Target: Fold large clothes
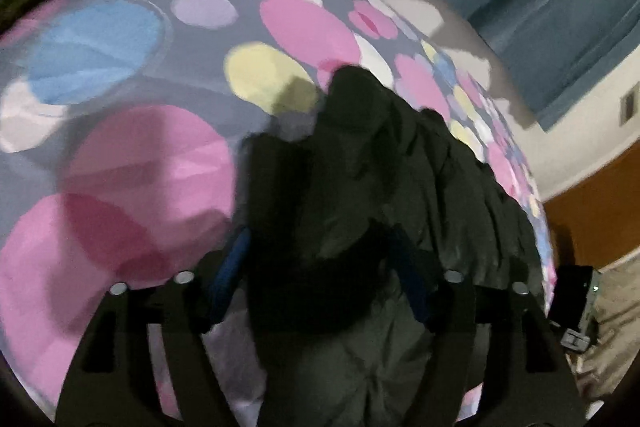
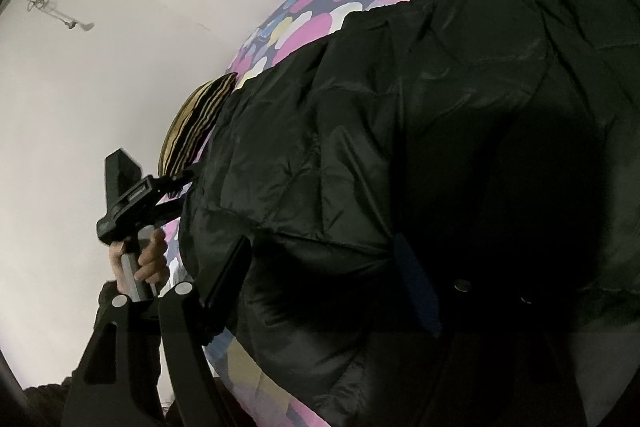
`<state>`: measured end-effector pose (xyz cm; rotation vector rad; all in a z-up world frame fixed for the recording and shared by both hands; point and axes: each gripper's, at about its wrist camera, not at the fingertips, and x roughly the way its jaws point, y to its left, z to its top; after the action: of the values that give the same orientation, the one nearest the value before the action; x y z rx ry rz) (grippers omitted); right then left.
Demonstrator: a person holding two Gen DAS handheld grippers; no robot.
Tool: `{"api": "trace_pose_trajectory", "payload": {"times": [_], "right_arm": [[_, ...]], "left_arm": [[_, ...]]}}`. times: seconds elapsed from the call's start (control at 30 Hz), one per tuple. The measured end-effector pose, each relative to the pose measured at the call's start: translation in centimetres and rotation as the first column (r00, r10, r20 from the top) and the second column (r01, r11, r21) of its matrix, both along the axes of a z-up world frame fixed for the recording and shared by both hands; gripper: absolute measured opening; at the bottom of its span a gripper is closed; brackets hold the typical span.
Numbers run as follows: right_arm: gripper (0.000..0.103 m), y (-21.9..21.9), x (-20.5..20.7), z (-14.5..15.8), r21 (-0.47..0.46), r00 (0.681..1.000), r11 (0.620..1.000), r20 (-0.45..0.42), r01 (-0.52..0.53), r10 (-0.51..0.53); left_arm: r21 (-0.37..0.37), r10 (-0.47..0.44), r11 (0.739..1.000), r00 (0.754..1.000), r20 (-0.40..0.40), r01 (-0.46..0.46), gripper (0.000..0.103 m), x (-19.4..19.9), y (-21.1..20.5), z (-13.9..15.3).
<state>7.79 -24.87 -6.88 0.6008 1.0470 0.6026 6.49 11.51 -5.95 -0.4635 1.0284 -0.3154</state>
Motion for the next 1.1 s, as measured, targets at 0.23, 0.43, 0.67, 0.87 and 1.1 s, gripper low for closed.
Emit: {"api": "trace_pose_trajectory", "payload": {"times": [0.23, 0.43, 0.67, 0.87, 1.1], "right_arm": [[0.073, 0.0, -0.4, 0.1, -0.005, 1.0, 1.0, 0.02, 0.0, 0.0], [0.073, -0.2, -0.5, 0.2, -0.001, 1.0, 1.0, 0.023, -0.001, 0.001], [0.073, 0.0, -0.6, 0.2, -0.013, 1.0, 1.0, 0.029, -0.001, 0.001], [0.073, 0.2, -0.5, 0.3, -0.026, 0.999, 1.0, 0.034, 0.001, 0.0], [0.074, 0.6, -0.6, 0.2, -0.049, 0.999, 0.999, 0.05, -0.002, 0.005]], "left_arm": [[0.011, -0.094, 0.996, 0.995, -0.033, 0.094, 0.101, 1.7, -1.0, -2.2], [-0.106, -0.098, 0.99, 0.995, -0.036, 0.094, 0.101, 1.9, 0.9, -3.2], [-0.138, -0.181, 0.975, 0.983, -0.031, 0.175, 0.092, 1.4, -0.4, -3.4], [-0.139, -0.22, 0.967, 0.975, -0.03, 0.214, 0.043, 1.5, -1.7, -2.3], [-0.072, -0.211, 0.975, 0.977, 0.019, 0.212, 0.024, 0.9, -3.1, 1.4]]}}
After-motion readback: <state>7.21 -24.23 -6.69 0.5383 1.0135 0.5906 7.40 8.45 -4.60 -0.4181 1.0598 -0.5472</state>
